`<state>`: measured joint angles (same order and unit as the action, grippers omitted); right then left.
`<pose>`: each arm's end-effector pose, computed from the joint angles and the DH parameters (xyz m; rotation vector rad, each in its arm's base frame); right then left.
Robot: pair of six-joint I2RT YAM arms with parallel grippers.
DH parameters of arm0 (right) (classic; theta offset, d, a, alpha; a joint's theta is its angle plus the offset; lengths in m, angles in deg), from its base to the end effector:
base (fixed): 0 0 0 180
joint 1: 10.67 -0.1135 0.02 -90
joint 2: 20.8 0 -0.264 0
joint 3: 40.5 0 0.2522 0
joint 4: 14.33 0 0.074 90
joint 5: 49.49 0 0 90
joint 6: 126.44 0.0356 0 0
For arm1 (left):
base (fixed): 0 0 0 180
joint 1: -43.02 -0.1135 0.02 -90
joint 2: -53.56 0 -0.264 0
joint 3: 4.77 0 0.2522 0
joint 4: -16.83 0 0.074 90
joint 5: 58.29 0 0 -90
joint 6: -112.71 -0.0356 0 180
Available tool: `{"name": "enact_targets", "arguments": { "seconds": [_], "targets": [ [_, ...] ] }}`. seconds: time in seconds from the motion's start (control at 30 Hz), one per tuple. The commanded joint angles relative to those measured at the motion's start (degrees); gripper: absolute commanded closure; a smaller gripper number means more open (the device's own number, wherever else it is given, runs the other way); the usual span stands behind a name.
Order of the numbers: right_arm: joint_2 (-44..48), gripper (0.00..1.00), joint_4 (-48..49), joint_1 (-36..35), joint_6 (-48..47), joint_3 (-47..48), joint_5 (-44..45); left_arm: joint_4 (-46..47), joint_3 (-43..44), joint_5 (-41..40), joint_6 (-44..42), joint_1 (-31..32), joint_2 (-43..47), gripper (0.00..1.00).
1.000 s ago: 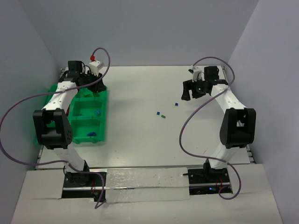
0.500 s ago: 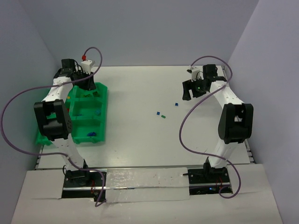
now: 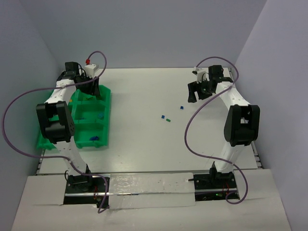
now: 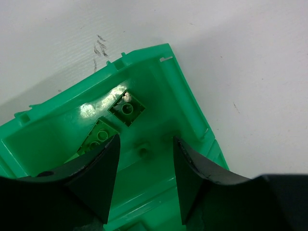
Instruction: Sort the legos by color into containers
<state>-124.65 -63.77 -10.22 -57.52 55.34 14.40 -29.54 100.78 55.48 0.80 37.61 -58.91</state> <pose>0.3901 0.0126 0.2454 -0.6072 2.4016 0.4282 0.4344 0.0267 0.2416 0.5126 2.3618 -0.3041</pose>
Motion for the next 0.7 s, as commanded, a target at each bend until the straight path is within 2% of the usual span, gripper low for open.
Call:
{"name": "enact_targets", "arguments": {
  "seconds": [0.0,0.03,0.17,0.3,0.5,0.67],
  "targets": [
    [0.6,0.16,0.0,-0.2,0.0,1.6,0.2,-0.6,3.2,1.8,-1.5,-0.3,1.4,0.42],
    [0.8,0.16,0.1,-0.3,0.1,1.3,0.2,-0.6,3.5,2.8,-1.6,-0.2,1.7,0.42],
    [2.9,0.16,0.7,-0.2,0.5,-1.1,0.0,-0.6,4.6,15.6,-5.3,2.4,3.1,0.43],
    [4.4,0.16,1.2,-0.2,1.9,-3.5,0.1,-3.9,6.5,22.1,-13.0,11.2,1.4,0.44],
    [7.5,0.15,1.7,0.7,3.2,-6.1,0.3,-1.0,8.1,29.0,-19.5,27.4,-3.3,0.45],
    [8.7,0.15,1.5,3.0,4.0,-5.6,0.4,-1.7,11.0,34.8,-27.8,35.2,-9.3,0.47]
  ]
}}
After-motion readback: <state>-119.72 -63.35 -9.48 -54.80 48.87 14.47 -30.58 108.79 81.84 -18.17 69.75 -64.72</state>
